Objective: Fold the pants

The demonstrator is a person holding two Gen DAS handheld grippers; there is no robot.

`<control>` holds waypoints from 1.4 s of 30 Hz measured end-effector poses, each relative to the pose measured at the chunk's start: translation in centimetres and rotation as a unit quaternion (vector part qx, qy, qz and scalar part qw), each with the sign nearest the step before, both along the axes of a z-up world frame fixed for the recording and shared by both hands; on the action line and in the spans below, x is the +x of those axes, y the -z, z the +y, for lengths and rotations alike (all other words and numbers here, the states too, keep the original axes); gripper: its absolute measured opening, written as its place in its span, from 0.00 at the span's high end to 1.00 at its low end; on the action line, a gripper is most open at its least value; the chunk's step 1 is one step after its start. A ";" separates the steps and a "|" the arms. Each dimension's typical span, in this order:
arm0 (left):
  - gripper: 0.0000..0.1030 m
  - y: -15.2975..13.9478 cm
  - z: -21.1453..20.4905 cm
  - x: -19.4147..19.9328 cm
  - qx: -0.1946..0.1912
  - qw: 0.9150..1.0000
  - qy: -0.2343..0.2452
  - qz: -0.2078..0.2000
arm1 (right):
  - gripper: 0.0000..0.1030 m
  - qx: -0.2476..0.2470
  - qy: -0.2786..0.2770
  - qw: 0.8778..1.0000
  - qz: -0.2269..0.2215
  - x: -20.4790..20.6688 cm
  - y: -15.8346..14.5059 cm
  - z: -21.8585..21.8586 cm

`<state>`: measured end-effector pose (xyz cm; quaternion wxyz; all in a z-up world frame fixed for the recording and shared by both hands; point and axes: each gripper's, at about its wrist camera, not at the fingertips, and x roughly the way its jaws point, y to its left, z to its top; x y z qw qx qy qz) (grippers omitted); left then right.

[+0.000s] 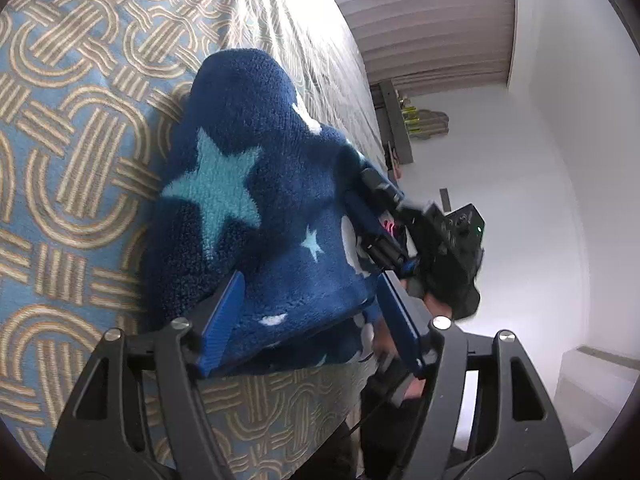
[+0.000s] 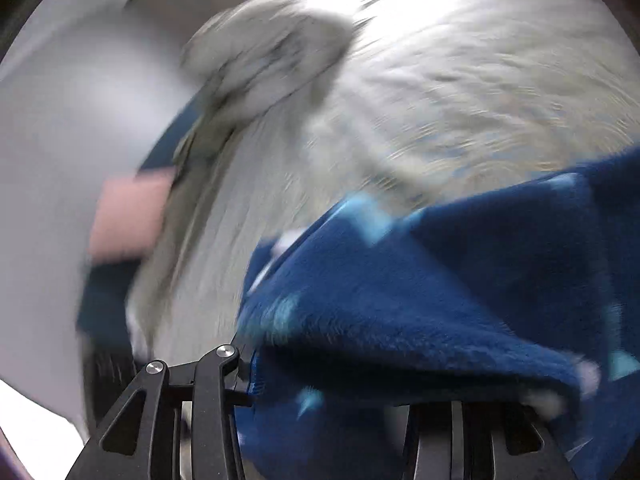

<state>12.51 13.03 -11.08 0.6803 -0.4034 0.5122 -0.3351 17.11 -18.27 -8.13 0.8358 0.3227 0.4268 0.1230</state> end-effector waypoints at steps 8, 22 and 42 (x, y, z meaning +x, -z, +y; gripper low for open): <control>0.32 -4.3 -2.7 0.5 0.125 0.990 0.039 -0.051 | 0.58 -0.014 0.099 0.994 0.045 0.9 0.8 -6.7; 0.79 -8.4 -7.5 7.0 0.325 0.934 -0.017 -0.145 | 0.83 -0.145 -0.049 0.988 -0.020 -0.3 -2.2 -0.5; 0.70 -7.0 -6.1 6.4 0.327 0.931 -0.057 -0.155 | 0.88 -0.172 -0.011 0.984 -0.043 -3.5 -2.1 -1.3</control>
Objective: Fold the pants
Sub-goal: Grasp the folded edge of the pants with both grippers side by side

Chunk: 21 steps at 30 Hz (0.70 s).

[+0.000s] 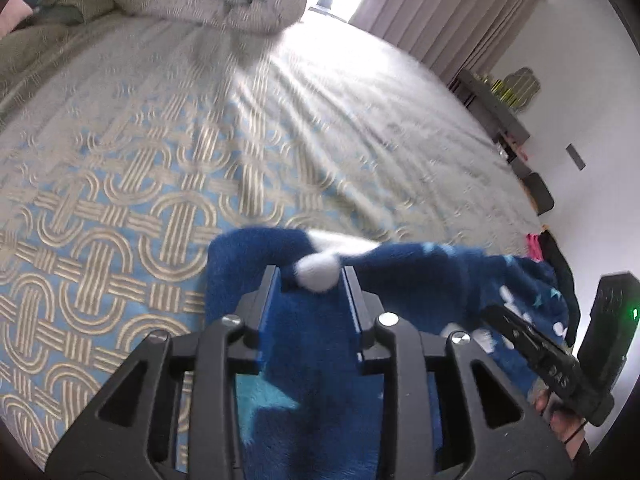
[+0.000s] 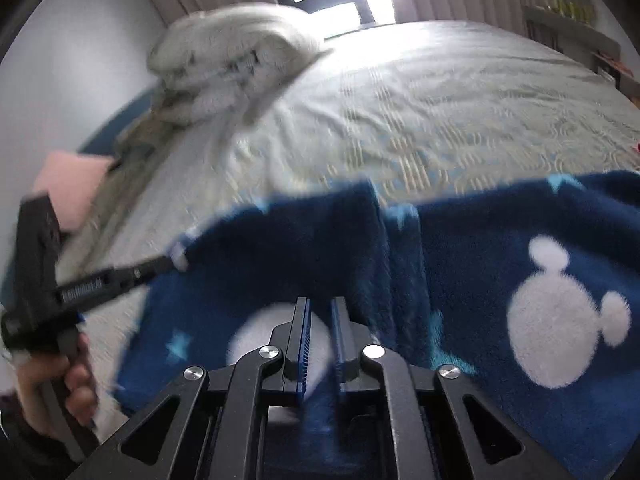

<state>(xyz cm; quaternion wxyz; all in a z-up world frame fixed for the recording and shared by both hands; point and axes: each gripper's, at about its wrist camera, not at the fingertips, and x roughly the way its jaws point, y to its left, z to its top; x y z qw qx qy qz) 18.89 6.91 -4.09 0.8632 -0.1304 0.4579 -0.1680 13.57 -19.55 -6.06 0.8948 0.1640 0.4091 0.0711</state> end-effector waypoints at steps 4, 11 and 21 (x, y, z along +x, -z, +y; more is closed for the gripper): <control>0.70 -0.7 -1.3 -0.4 0.009 1.000 0.002 -0.027 | 0.89 0.014 -0.001 1.000 -0.009 1.7 -1.0 0.9; 0.69 3.9 -2.8 1.8 0.038 0.999 -0.010 0.012 | 0.91 -0.024 0.024 0.999 -0.001 6.0 0.5 2.6; 0.69 5.4 -2.6 0.1 0.049 0.998 0.003 -0.035 | 1.00 -0.017 0.048 0.998 0.026 6.3 5.0 0.3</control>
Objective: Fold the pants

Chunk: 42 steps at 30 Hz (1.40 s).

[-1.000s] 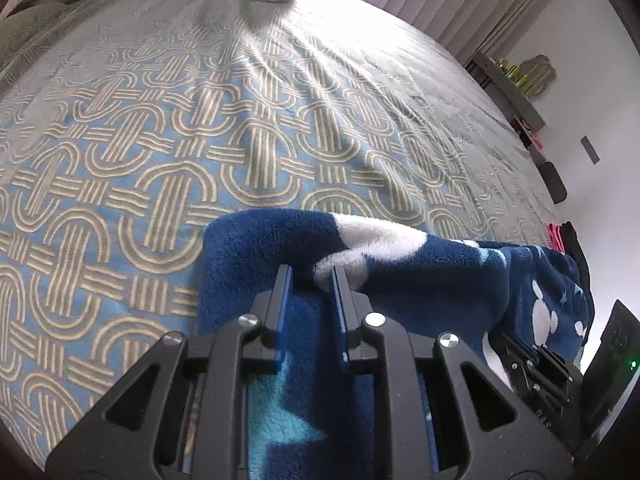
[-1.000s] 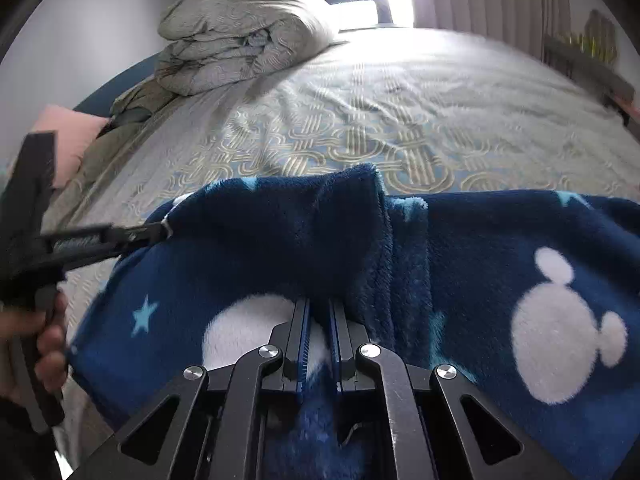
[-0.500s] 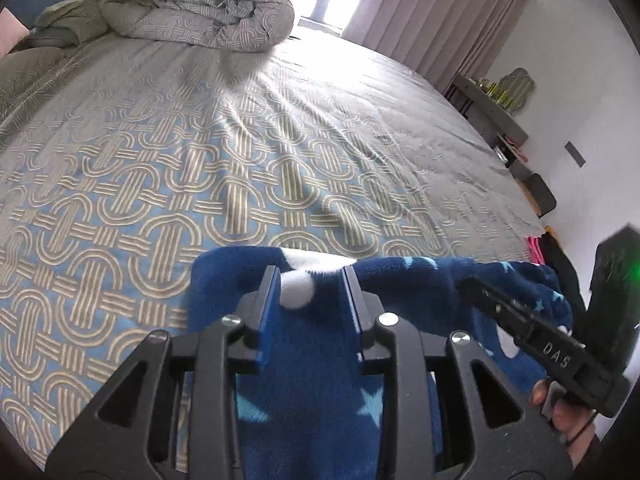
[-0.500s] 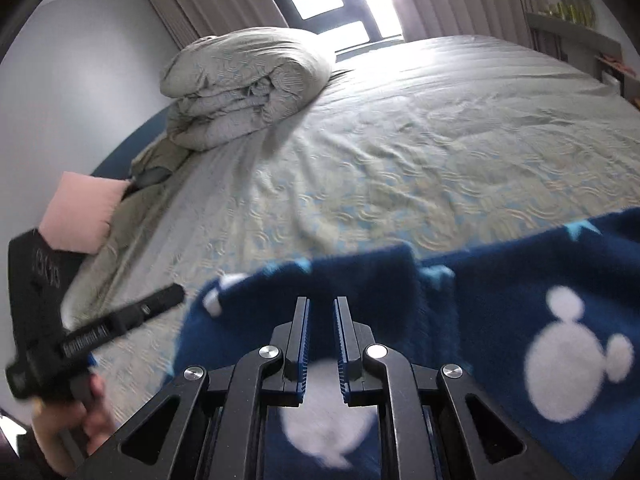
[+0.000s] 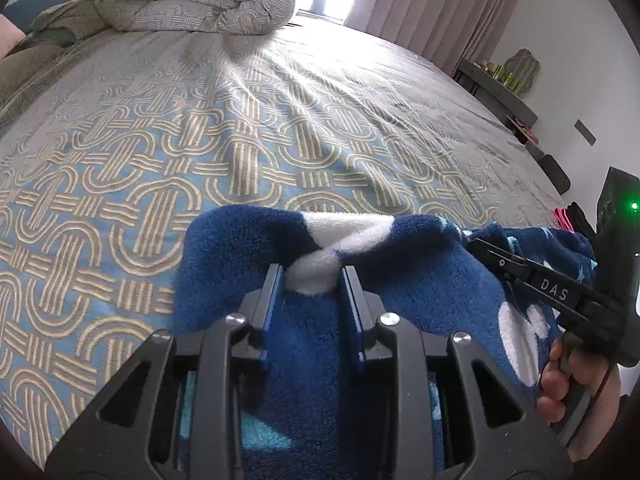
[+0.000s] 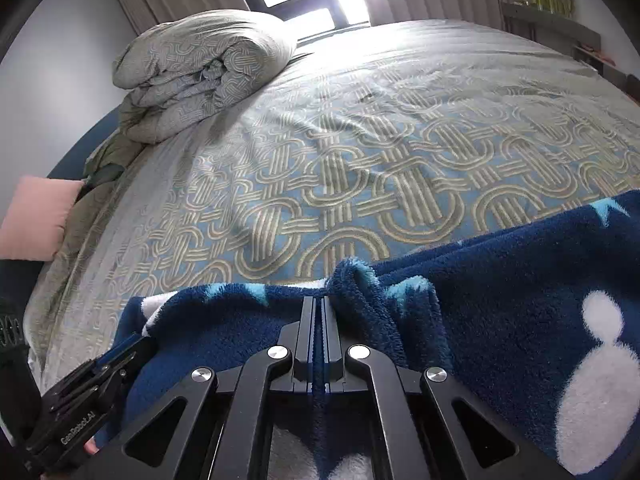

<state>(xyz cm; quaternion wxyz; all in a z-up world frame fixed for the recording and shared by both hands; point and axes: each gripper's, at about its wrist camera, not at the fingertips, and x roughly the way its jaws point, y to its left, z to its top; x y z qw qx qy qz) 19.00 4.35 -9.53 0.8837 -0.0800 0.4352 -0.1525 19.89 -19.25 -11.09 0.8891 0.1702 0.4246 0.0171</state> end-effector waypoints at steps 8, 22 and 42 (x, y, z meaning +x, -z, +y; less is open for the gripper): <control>0.69 0.2 0.0 -0.3 -0.006 1.000 -0.005 -0.009 | 1.00 -0.013 0.001 1.000 -0.003 -0.1 0.0 0.3; 0.48 -3.7 -2.2 -3.3 0.019 0.999 -0.008 -0.033 | 0.68 0.069 -0.025 0.997 -0.006 -3.5 -3.5 -2.7; 0.20 -7.9 -24.8 -11.6 0.070 0.978 0.182 -0.069 | 0.31 0.258 0.206 0.939 -0.094 -25.8 -4.2 -25.2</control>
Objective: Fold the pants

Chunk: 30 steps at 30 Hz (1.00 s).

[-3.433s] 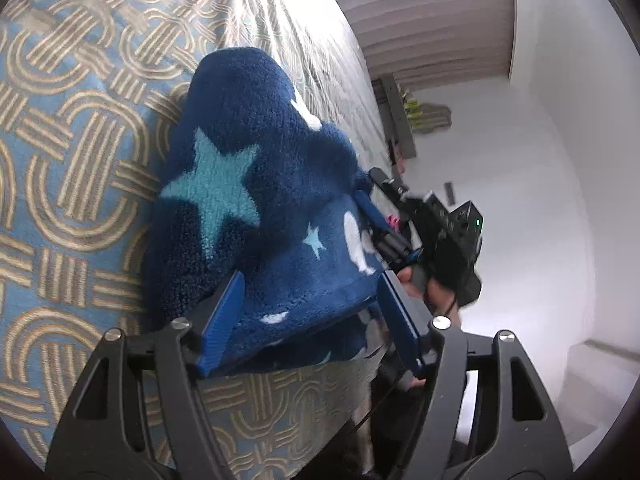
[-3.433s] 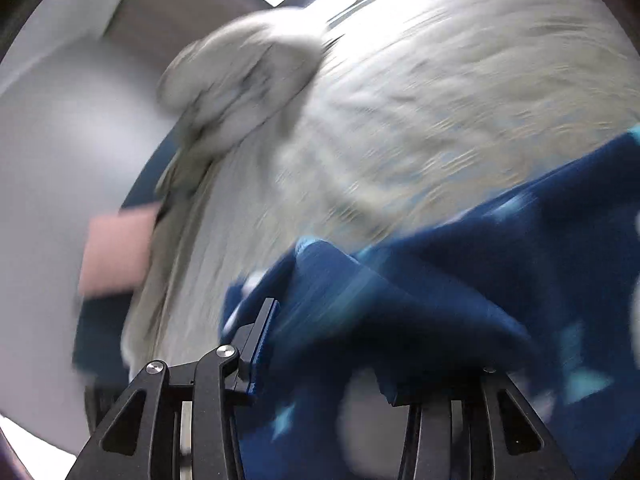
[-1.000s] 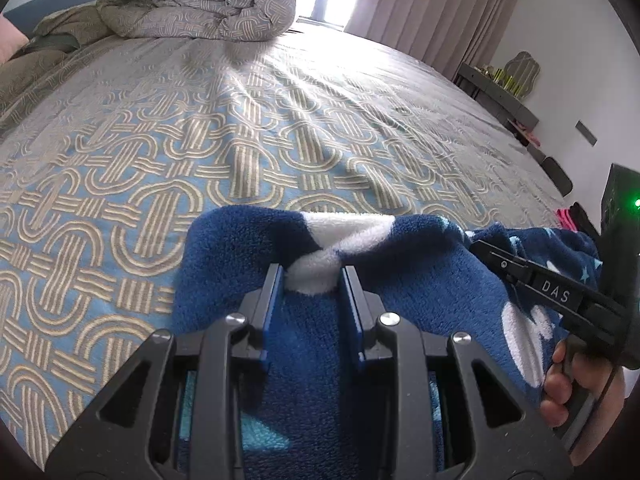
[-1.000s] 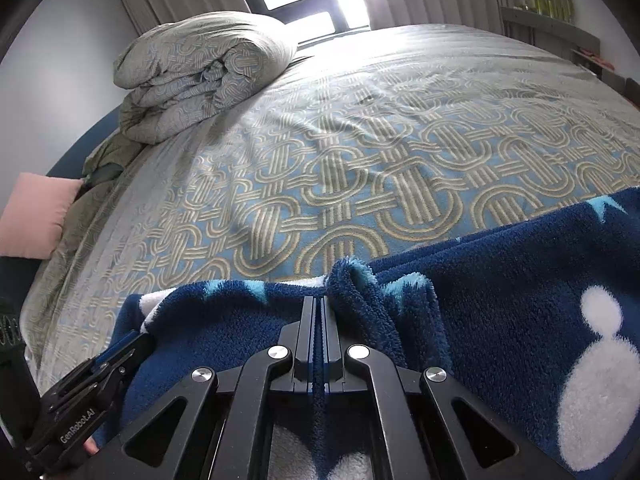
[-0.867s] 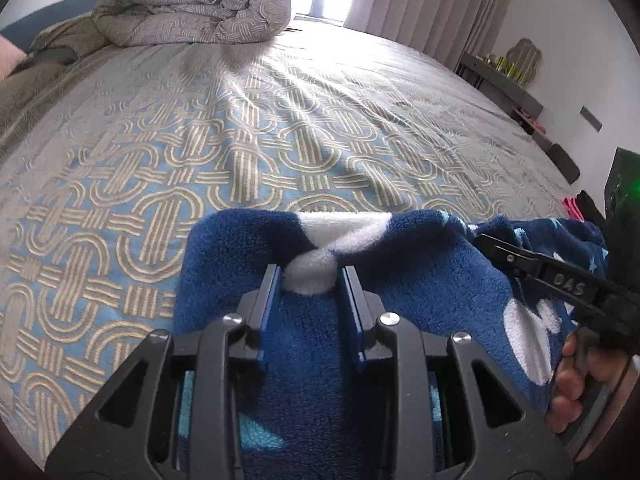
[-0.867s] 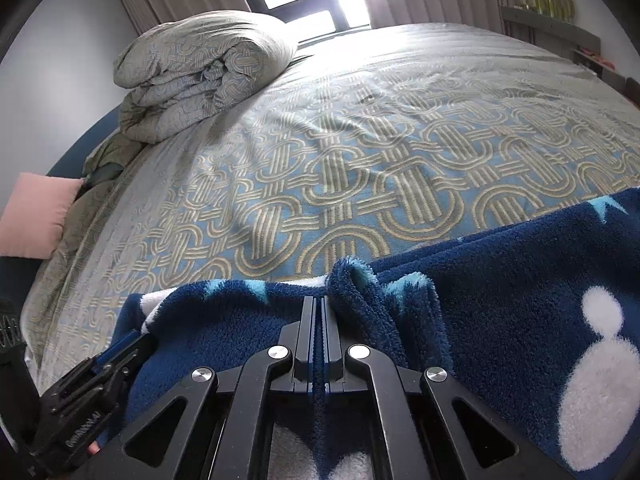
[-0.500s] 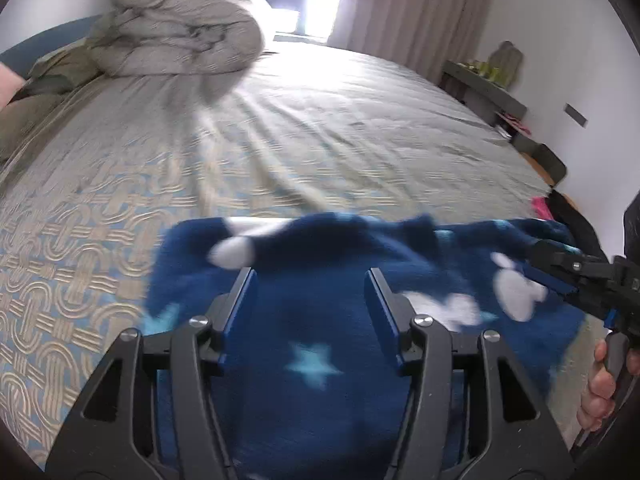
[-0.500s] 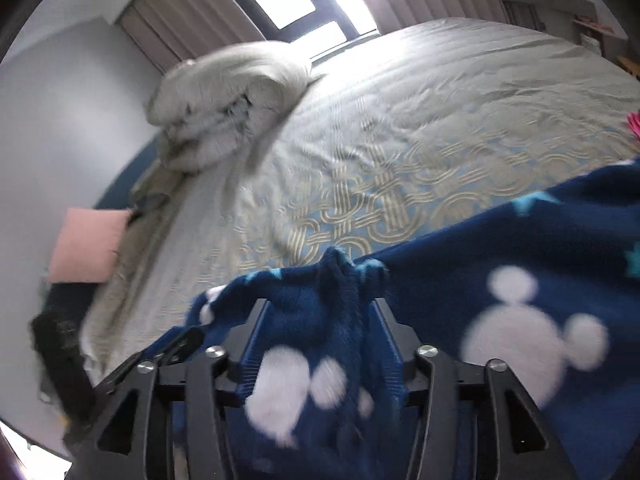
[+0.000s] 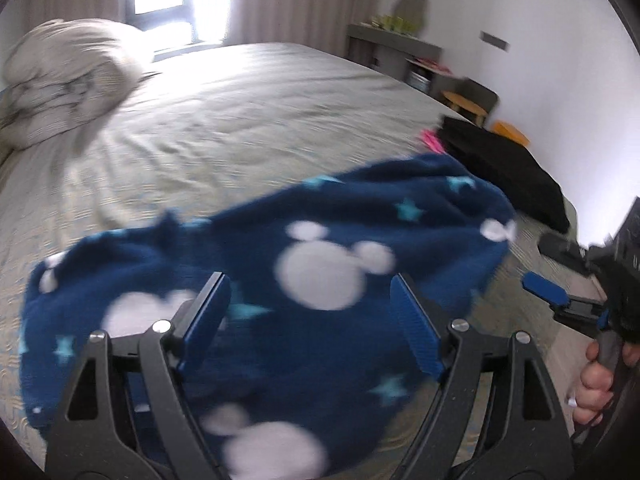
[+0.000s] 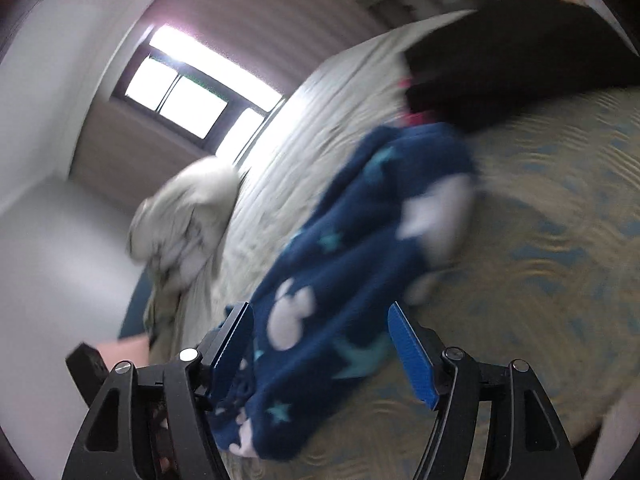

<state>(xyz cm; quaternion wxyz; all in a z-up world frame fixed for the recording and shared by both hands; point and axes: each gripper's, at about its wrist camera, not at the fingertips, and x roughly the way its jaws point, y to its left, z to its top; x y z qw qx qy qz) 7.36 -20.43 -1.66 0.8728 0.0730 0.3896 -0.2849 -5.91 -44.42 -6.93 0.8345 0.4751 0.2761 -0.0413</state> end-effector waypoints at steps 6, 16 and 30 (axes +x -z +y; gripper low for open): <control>0.20 1.0 -5.8 -2.3 0.029 0.998 0.058 0.000 | 0.30 0.080 0.023 0.996 -0.019 -1.2 1.8 -4.2; 0.19 3.6 -9.0 -3.2 0.050 0.993 0.098 0.032 | 0.30 0.107 0.021 0.994 -0.007 0.6 2.7 -6.3; 0.07 6.2 -8.4 -4.4 0.023 0.991 0.120 0.051 | 0.30 0.059 0.017 0.996 0.060 6.0 3.6 -6.9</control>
